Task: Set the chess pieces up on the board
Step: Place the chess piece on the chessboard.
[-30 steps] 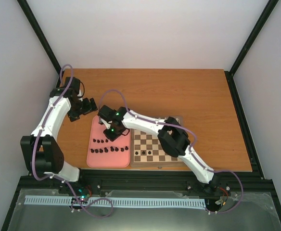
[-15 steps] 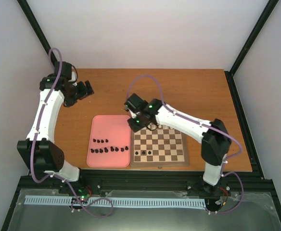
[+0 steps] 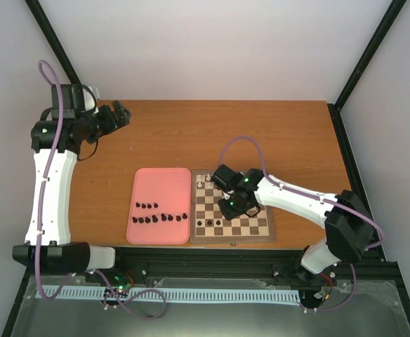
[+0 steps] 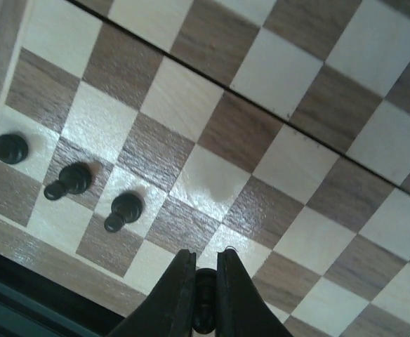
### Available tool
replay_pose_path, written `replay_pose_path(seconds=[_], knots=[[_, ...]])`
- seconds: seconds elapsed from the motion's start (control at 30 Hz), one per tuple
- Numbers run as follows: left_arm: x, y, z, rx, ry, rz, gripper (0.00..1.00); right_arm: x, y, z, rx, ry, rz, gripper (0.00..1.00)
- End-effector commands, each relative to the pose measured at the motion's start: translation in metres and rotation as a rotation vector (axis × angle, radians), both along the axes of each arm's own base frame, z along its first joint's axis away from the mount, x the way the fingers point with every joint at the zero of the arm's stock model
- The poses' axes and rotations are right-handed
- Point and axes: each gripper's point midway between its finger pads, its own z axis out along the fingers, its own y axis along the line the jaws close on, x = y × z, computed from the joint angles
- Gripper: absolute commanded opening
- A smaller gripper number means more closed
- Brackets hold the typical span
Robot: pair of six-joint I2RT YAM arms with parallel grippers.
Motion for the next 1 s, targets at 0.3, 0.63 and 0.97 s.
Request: replay_pose_path(seconds=[0.3, 0.63, 0.97], knots=[[0.002, -0.009, -0.014, -0.028, 0.037, -0.037, 1.0, -0.013, 0.011, -0.013, 0.049, 0.025, -0.039, 0.05], [0.003, -0.007, -0.013, -0.01, 0.037, -0.04, 1.0, -0.023, 0.015, -0.031, 0.05, 0.037, -0.037, 0.05], [0.003, -0.008, -0.015, -0.007, 0.043, -0.045, 1.0, -0.019, 0.015, -0.038, 0.021, 0.024, -0.04, 0.05]])
